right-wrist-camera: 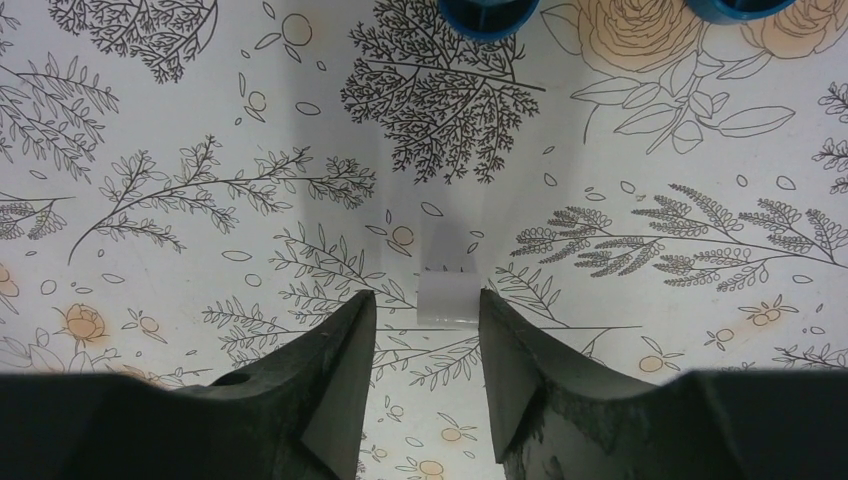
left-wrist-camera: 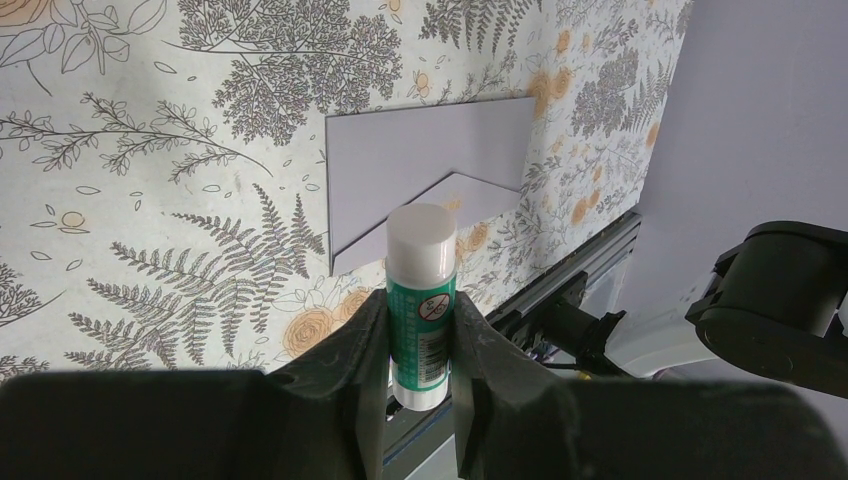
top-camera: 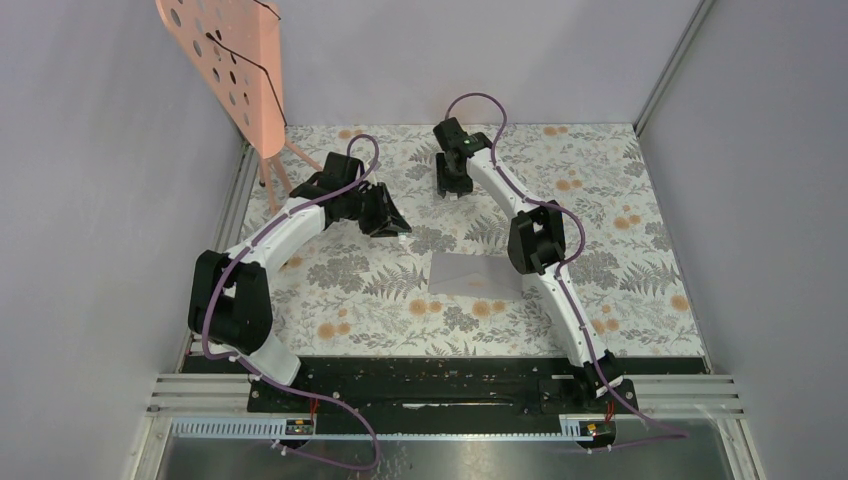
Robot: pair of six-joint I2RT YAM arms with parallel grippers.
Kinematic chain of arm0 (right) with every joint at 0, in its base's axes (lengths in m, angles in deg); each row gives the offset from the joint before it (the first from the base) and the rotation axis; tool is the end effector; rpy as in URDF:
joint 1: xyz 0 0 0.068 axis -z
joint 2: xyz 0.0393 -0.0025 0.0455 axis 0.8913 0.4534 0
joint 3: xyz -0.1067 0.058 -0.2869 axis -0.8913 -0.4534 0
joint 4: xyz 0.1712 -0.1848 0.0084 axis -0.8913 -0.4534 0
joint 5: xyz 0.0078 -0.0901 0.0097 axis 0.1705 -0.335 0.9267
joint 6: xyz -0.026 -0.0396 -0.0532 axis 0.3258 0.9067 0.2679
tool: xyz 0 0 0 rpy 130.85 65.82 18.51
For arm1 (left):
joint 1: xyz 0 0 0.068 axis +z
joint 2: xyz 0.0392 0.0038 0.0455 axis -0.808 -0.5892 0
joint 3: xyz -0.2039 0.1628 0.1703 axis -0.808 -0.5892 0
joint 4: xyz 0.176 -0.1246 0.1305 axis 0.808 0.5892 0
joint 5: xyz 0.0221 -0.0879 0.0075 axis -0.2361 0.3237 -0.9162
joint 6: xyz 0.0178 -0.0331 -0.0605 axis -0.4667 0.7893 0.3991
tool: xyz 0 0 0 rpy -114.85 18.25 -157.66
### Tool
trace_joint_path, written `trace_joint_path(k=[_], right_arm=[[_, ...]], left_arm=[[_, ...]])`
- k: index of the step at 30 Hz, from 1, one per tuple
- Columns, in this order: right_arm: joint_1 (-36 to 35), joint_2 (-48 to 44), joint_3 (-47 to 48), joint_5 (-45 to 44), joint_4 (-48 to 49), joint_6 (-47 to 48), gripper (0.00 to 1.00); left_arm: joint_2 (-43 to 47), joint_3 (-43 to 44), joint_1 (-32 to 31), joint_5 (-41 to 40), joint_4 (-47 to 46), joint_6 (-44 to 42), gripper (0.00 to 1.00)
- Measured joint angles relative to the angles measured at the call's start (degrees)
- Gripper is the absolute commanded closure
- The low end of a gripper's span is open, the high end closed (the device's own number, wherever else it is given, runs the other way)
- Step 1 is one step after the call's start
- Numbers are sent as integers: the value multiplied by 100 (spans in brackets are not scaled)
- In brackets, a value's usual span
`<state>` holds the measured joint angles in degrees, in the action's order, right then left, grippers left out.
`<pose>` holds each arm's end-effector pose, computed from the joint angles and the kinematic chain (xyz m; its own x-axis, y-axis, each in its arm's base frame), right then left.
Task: Place the letter into the envelope and seal it
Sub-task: Adjust the solid glue cap at the center of the board.
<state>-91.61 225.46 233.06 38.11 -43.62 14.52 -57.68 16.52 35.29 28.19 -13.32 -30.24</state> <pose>0.5334 0.2830 0.1715 -0.8457 -0.0713 -0.5289 -0.1410 0.9857 0.0925 0.3175 -0.1408 0.2848 -0.9476 -0.2192 -0.2323 0.0159 0.6940 -0.7198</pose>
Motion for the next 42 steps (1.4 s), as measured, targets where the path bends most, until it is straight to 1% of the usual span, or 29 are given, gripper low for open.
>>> trace_joint_path(k=[3, 7, 13, 15, 18, 20, 21, 22, 23, 25, 29, 33, 34, 35, 38, 40, 42], right_arm=[[0, 0, -9, -4, 0, -9, 55], [0, 0, -26, -7, -7, -22, 64], [0, 0, -59, -9, -2, -85, 72], [0, -7, -94, -9, 26, -114, 77], [2, -138, -350, 0, 186, -160, 80], [2, -334, -726, 48, 356, -214, 82], [2, -461, -957, 87, 439, -240, 83], [2, -769, -1508, 205, 603, -284, 83], [2, -822, -1600, 229, 599, -289, 83], [2, -1305, -2450, 420, 914, -310, 83], [55, -2614, -4476, 1084, 1591, -404, 82], [363, -3976, -6577, 2422, 3034, -844, 82], [568, -4317, -7241, 2940, 3687, -1097, 82], [778, -4505, -7698, 3318, 4159, -1316, 81], [1305, -4557, -8465, 4054, 5171, -1777, 81], [1532, -4518, -8736, 4330, 5490, -1976, 81], [1604, -4483, -8854, 4566, 5687, -2142, 81]], left_arm=[[0, -9, 9, 9, -2, 0, 100], [0, -22, 35, 44, -20, -2, 100], [0, -74, 42, 96, -33, -2, 100], [0, -74, 46, 109, -37, -2, 100], [0, -90, 57, 114, -44, -2, 100], [0, -111, 68, 116, -46, -2, 100], [0, -125, 72, 120, -50, -2, 100], [2, -142, 76, 127, -55, -2, 100], [2, -155, 81, 129, -57, -2, 100], [4, -184, 85, 133, -70, -2, 100], [11, -205, 87, 162, -81, -7, 100], [26, -260, 87, 219, -116, -24, 100], [31, -282, 87, 229, -116, -26, 100], [35, -297, 87, 243, -109, -28, 100], [68, -330, 87, 267, -118, -42, 100], [96, -354, 87, 269, -120, -50, 100], [131, -385, 87, 275, -116, -55, 100]])
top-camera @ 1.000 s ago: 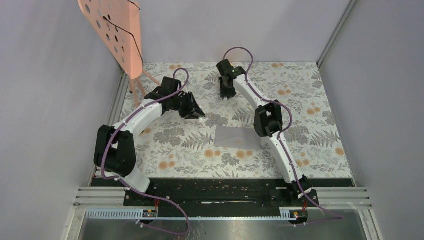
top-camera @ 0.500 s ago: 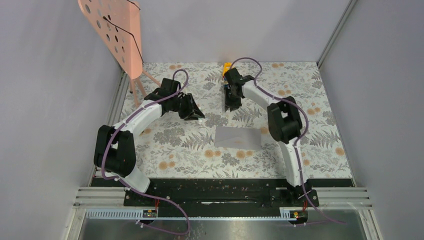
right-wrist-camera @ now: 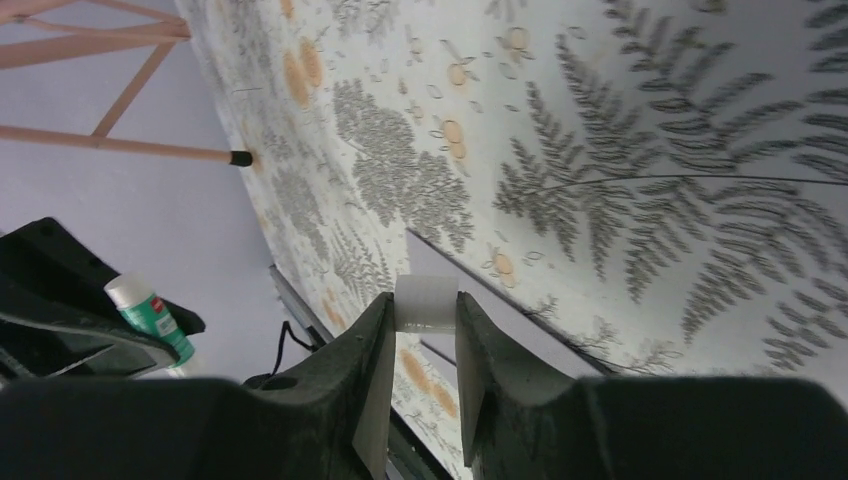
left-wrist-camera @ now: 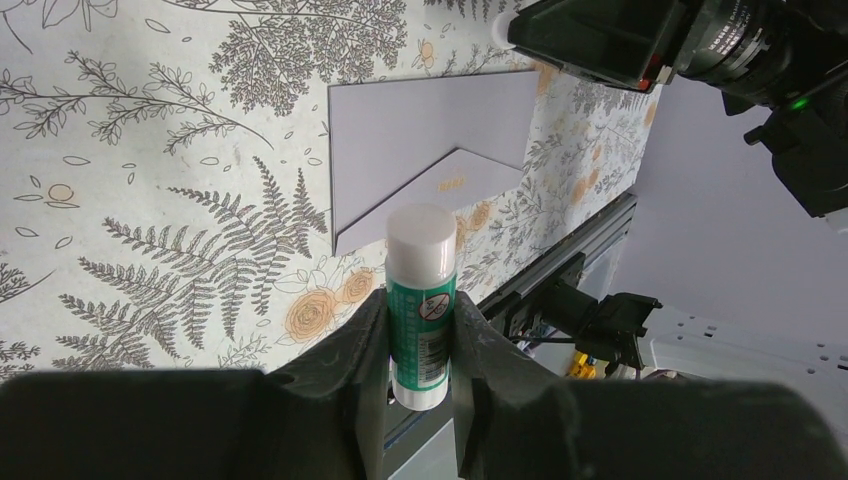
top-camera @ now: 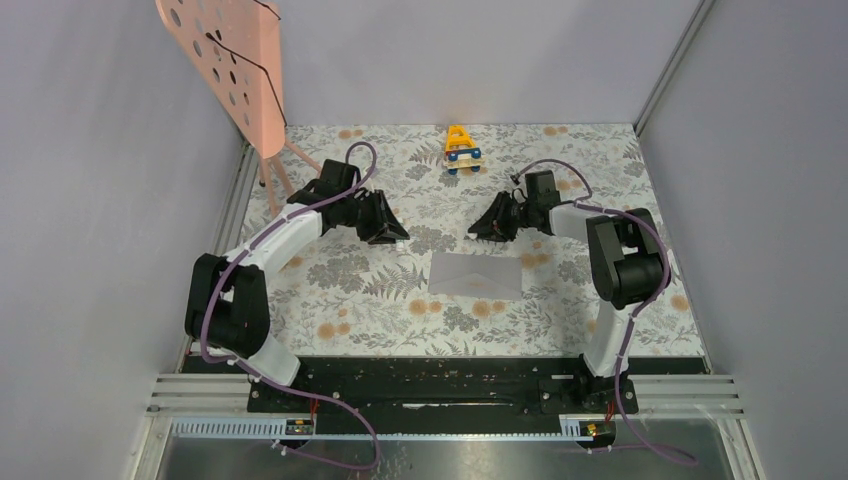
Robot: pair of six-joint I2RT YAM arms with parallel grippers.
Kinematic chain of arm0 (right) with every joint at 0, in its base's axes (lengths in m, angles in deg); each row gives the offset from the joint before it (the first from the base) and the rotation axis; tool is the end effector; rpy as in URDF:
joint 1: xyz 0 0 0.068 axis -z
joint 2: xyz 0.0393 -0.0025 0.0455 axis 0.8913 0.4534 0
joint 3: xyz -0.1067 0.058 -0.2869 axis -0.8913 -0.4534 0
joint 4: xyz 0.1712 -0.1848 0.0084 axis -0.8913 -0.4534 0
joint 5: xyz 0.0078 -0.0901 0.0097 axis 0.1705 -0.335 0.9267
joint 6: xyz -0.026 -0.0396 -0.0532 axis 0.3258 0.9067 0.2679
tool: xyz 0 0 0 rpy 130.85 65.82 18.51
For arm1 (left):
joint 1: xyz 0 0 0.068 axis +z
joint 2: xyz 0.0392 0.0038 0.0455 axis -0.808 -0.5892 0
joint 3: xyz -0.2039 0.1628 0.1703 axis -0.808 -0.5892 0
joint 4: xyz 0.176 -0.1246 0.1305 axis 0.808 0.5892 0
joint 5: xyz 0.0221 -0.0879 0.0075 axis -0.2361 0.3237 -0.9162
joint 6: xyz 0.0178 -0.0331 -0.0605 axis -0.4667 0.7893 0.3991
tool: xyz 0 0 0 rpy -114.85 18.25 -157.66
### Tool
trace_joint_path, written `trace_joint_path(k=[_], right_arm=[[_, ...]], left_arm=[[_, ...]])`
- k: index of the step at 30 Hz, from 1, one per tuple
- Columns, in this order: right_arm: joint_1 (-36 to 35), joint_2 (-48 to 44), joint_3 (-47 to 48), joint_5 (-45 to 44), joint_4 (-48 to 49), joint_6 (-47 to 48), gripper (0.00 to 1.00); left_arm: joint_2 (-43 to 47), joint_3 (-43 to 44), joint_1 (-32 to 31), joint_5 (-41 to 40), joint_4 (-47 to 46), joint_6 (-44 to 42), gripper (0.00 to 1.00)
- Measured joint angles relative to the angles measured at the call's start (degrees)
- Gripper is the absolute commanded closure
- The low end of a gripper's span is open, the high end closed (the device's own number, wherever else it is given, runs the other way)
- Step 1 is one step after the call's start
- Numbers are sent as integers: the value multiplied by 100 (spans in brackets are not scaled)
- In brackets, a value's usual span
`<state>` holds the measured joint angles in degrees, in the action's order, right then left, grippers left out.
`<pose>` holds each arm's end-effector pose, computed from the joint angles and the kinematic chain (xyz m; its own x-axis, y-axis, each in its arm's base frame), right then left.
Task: Place the letter into the envelope and seal it
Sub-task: Adjust the solid glue cap at the center of the board.
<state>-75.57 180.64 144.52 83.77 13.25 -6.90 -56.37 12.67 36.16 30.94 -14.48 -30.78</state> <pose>0.3908 0.1248 0.1788 -0.9174 0.3222 -0.2334 0.0045 0.5950 0.8037 0.3074 -0.1345 0.2738 -0.9580 -0.2053 -0.2000 0.0093 0.6751 -0.7377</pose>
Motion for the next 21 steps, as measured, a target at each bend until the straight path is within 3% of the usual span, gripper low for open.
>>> trace_joint_path(k=[7, 12, 16, 21], right_arm=[[-13, 208, 87, 291, 212, -334, 79], [33, 474, 111, 120, -208, -490, 78], [61, 476, 109, -70, -407, -632, 71], [66, 400, 28, -264, -455, -820, 54]], left_arm=[[50, -76, 2, 7, -4, -11, 100], [72, -92, 4, 7, 4, -15, 100], [122, -94, 4, 7, -2, -17, 100], [125, -94, 4, 7, 0, -17, 100]])
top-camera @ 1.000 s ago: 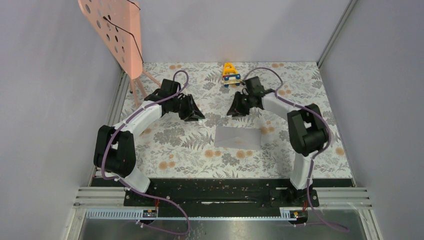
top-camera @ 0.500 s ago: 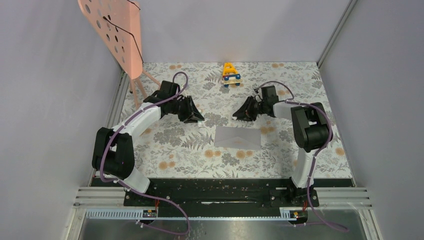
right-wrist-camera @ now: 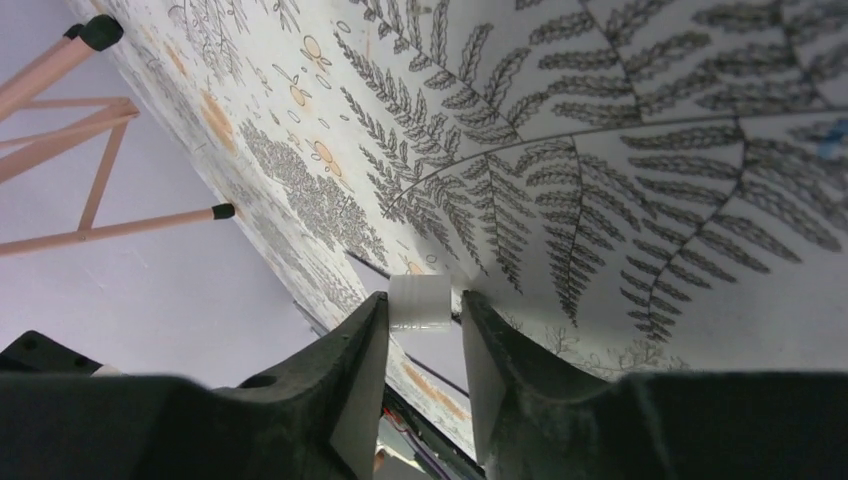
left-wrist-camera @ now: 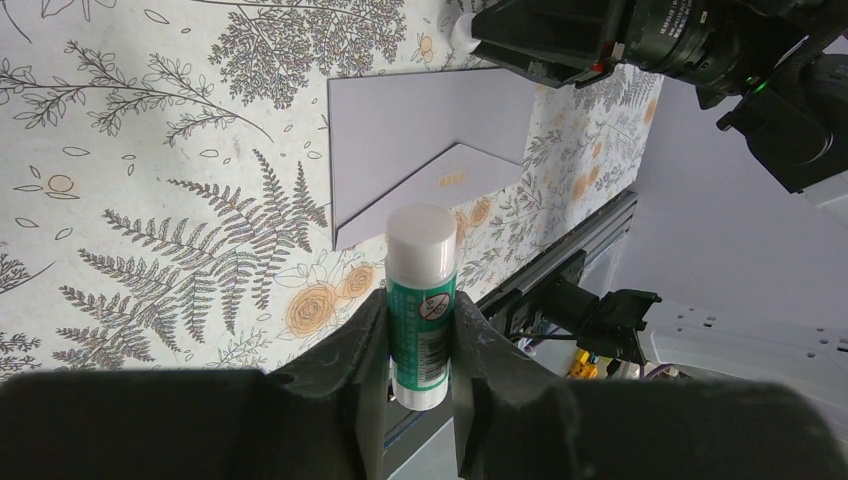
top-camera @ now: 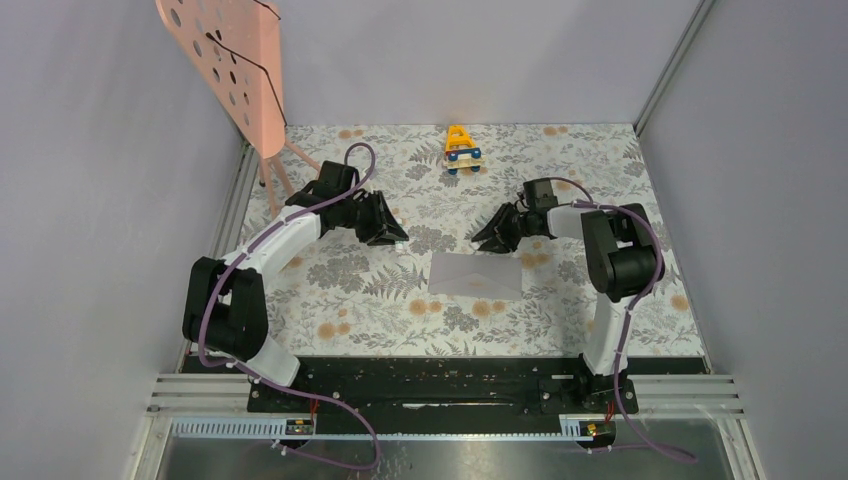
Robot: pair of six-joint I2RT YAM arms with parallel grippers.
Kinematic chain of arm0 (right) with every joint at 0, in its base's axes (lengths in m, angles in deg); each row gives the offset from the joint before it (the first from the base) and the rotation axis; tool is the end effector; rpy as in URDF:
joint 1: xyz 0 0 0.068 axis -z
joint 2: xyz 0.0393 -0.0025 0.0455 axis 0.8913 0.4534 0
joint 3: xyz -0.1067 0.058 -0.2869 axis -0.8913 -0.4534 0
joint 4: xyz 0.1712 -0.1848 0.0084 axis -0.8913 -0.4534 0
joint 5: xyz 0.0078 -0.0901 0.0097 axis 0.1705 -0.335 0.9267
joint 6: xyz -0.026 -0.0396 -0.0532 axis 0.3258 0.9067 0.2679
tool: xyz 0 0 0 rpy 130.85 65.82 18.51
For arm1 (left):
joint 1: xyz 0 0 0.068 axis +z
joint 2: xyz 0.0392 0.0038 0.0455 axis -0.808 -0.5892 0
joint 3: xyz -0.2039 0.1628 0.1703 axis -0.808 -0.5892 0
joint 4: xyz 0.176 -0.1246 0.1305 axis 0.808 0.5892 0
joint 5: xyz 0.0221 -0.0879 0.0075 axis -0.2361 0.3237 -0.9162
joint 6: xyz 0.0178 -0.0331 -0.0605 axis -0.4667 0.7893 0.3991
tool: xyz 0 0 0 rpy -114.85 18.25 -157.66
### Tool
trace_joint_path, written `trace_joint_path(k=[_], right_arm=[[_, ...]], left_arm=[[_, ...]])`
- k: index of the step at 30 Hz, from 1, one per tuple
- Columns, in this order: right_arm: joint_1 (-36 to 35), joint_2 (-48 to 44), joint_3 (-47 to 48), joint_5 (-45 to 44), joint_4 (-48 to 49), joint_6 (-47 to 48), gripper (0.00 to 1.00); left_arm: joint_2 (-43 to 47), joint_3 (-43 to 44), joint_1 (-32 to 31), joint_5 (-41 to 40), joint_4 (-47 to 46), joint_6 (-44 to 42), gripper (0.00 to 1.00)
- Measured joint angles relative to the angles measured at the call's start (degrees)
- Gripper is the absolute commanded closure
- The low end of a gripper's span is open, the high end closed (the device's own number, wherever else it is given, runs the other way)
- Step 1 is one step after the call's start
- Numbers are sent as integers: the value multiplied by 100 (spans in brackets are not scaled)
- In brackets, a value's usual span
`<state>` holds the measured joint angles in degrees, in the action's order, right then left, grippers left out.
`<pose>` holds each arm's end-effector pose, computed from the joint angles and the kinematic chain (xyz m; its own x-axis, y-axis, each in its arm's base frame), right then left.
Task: Place the letter into the envelope and seal it
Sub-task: Adjust the solid glue cap at the center of the board.
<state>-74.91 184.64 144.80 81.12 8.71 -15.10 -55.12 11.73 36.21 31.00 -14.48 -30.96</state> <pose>0.3911 0.1179 0.1456 -0.8991 0.4372 -0.0228 0.2656 0.5862 0.7654 0.3019 -0.1325 0.2755 -0.9570 -0.2039 -0.2065 0.0158 0.6739 -0.7386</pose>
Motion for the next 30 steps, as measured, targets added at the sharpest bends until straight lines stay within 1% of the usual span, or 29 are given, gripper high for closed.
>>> trace_joint_path(k=[2, 4, 9, 13, 17, 20, 23, 26, 29, 30], right_arm=[[0, -68, -52, -79, -17, -50, 46], [2, -144, -72, -146, -42, -81, 42], [4, -310, -146, -282, -92, -81, 41], [4, -505, -149, -538, -503, 219, 40], [-24, -691, 234, -977, -1480, 979, 40], [-131, -699, 992, -1464, -2326, 1856, 40], [-481, -673, 1921, -2055, -3104, 2844, 38], [-940, -560, 2651, -2465, -3545, 3620, 39], [-1366, -463, 2973, -2708, -3718, 4319, 39], [-1414, -448, 2994, -2719, -3740, 4415, 40]], left_arm=[[0, 0, 0, 0, 0, -2, 100], [0, 0, 0, 0, 0, -17, 100], [0, -7, 0, 0, 0, -37, 100], [2, -24, 0, -2, 0, -39, 100], [2, -46, 0, -2, 2, -39, 100], [2, -48, 0, -2, -2, -39, 100], [2, -48, 0, -2, -4, -39, 100], [2, -48, 0, -4, -2, -39, 100], [2, -48, 0, -4, -4, -39, 100], [4, -55, 0, -2, -7, -39, 100]])
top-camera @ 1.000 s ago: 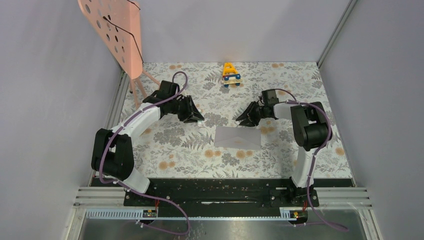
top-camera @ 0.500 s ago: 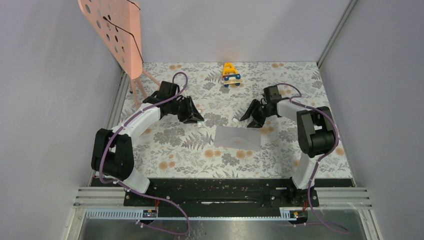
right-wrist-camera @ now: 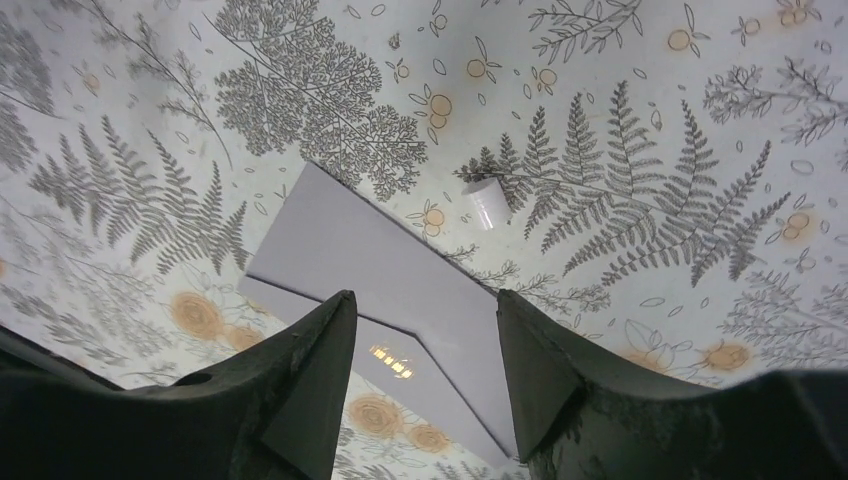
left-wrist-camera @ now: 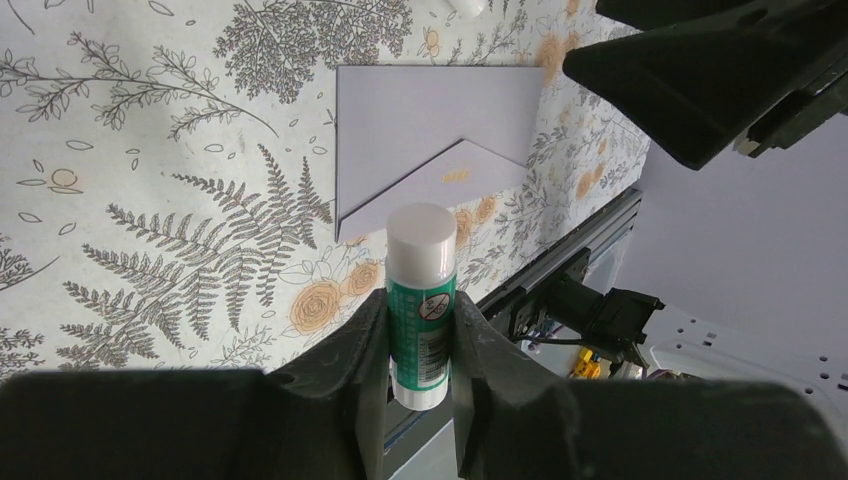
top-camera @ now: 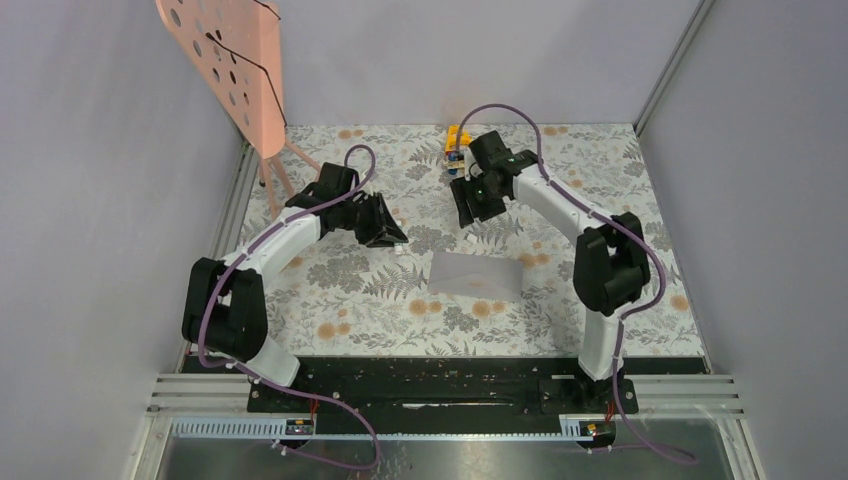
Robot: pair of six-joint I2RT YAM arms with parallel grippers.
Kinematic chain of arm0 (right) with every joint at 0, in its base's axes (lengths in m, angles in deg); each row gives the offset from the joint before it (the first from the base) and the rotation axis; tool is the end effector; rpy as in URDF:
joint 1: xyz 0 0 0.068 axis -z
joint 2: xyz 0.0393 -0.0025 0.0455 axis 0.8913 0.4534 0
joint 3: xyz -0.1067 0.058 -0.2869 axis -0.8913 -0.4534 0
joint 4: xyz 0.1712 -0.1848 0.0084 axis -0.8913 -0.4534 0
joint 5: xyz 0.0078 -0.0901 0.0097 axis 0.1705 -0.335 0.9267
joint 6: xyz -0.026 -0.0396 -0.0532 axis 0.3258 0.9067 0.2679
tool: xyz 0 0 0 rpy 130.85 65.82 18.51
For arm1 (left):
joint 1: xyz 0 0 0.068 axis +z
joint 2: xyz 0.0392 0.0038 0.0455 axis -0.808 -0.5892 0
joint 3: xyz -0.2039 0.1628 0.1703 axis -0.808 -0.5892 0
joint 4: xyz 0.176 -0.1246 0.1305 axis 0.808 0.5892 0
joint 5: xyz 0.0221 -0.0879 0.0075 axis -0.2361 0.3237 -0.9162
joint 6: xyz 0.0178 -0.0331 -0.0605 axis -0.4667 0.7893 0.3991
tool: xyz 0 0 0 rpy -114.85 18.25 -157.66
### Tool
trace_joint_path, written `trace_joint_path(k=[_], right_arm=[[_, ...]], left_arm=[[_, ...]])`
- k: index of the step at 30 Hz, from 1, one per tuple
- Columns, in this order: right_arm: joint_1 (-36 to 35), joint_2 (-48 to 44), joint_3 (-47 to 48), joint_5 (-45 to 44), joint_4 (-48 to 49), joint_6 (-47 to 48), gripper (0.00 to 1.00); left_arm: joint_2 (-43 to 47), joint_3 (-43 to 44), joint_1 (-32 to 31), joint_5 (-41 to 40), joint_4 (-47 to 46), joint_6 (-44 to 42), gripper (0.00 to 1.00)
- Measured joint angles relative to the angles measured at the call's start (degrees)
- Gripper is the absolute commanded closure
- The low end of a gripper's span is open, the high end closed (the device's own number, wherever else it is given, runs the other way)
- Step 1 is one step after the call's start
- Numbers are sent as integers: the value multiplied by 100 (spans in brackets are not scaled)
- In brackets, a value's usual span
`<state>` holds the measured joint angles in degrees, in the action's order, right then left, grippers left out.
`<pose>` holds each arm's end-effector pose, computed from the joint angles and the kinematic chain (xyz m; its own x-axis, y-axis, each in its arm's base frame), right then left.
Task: Place the letter into the envelope and seal it
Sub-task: Adjust the solid glue cap at the center of the board, then pick up the solid glue cap from the center of the board.
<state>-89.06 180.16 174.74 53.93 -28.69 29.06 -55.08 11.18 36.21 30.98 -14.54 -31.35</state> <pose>0.3880 0.2000 0.2760 -0.7932 -0.2805 -0.5405 -0.4394 0.8782 0.1890 0.3005 -0.1321 0.2728 -0.9583 -0.1990 -0.2050 0.0167 0.6773 -0.7356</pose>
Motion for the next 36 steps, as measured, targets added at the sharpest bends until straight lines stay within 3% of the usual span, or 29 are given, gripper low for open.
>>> trace_joint_path(k=[7, 14, 24, 36], right_arm=[[-164, 1021, 1287, -256, -831, 1296, 40], [-188, 1508, 1469, -291, -1279, 1893, 40], [-334, 1810, 1604, -369, -1296, 2052, 46], [-457, 2122, 1657, -726, -1209, 1902, 63]], left_arm=[[105, -90, 0, -2, -2, -2, 100], [105, -109, 0, -2, 2, -2, 100], [105, -116, 0, -2, 2, -2, 100], [105, -116, 0, 0, 2, -2, 100]])
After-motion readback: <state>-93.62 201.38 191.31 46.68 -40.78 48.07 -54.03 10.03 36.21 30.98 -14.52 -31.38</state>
